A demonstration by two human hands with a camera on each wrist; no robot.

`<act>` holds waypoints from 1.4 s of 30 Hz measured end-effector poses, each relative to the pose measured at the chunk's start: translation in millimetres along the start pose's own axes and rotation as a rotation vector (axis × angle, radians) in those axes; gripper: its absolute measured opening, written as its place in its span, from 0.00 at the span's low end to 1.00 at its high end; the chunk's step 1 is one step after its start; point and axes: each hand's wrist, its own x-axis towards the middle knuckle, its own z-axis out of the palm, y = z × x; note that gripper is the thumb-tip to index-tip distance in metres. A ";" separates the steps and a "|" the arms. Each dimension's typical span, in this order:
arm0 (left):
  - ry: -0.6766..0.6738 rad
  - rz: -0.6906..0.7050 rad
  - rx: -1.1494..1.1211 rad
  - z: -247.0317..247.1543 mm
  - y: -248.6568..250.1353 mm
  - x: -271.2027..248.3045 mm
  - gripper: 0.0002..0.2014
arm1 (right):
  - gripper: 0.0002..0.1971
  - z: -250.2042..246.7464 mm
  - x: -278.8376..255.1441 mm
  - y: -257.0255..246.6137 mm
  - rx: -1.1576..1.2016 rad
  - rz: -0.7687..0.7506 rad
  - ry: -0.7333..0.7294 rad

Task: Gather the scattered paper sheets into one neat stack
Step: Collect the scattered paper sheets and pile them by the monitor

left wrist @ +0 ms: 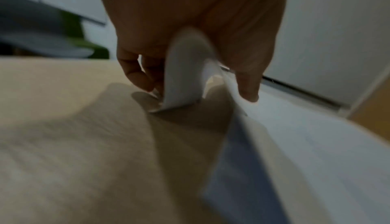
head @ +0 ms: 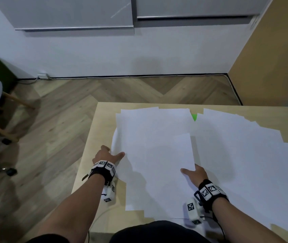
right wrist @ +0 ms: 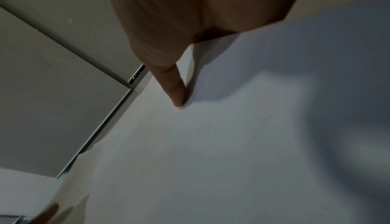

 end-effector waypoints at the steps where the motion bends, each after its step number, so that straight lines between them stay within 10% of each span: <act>1: -0.014 0.001 -0.018 1.0 3.0 -1.2 0.41 | 0.17 0.3 0.0 -0.1 0.003 0.002 0.003; 8: -0.061 0.031 -0.478 0.4 36.9 -11.2 0.30 | 0.15 0.4 -1.1 -0.2 0.004 0.000 0.006; 23: -0.004 0.035 -0.325 -27.3 47.9 -6.1 0.10 | 0.10 -0.3 -4.0 -2.6 0.001 -0.016 -0.045; 31: 0.215 0.219 -0.229 -86.4 71.0 -17.3 0.10 | 0.14 -0.1 2.1 2.5 -0.010 -0.013 -0.037; 42: 0.175 0.521 -0.514 -155.0 96.2 -80.5 0.07 | 0.06 0.5 -0.3 -1.4 0.040 0.054 -0.022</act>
